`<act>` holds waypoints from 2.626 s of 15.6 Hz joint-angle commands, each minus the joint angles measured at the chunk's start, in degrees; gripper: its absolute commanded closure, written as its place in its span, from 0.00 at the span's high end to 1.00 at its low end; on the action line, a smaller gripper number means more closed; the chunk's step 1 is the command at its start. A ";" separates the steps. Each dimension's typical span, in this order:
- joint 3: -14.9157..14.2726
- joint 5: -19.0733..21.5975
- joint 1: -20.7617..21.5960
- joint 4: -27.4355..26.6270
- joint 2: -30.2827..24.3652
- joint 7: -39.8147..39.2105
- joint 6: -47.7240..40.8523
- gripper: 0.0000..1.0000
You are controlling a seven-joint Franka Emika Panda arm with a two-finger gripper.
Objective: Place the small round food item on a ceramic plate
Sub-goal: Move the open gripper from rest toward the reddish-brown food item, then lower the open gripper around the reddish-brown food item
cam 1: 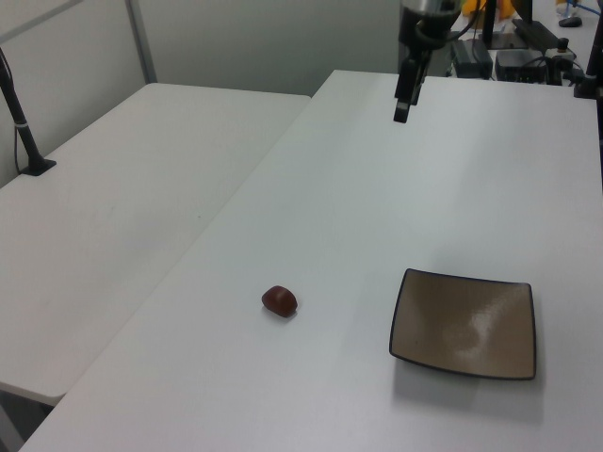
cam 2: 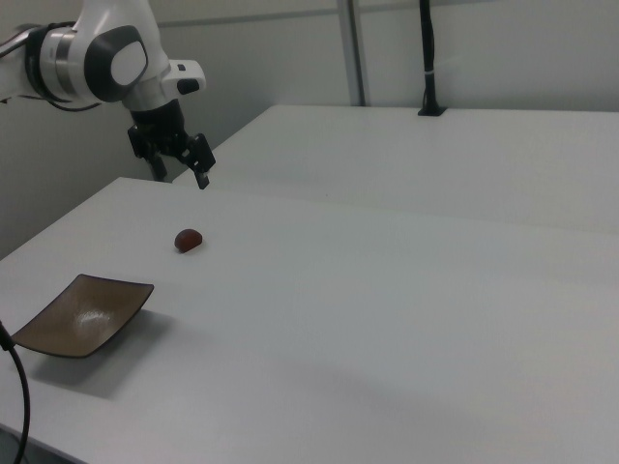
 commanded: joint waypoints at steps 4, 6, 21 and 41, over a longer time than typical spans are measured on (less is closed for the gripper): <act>-0.15 0.38 2.85 12.75 10.36 11.79 0.41 1.00; -0.50 0.38 4.16 16.61 13.79 14.78 0.67 1.00; -0.95 -7.35 13.22 23.49 33.75 33.51 25.45 1.00; -0.24 -23.51 16.04 23.67 43.78 44.76 36.80 1.00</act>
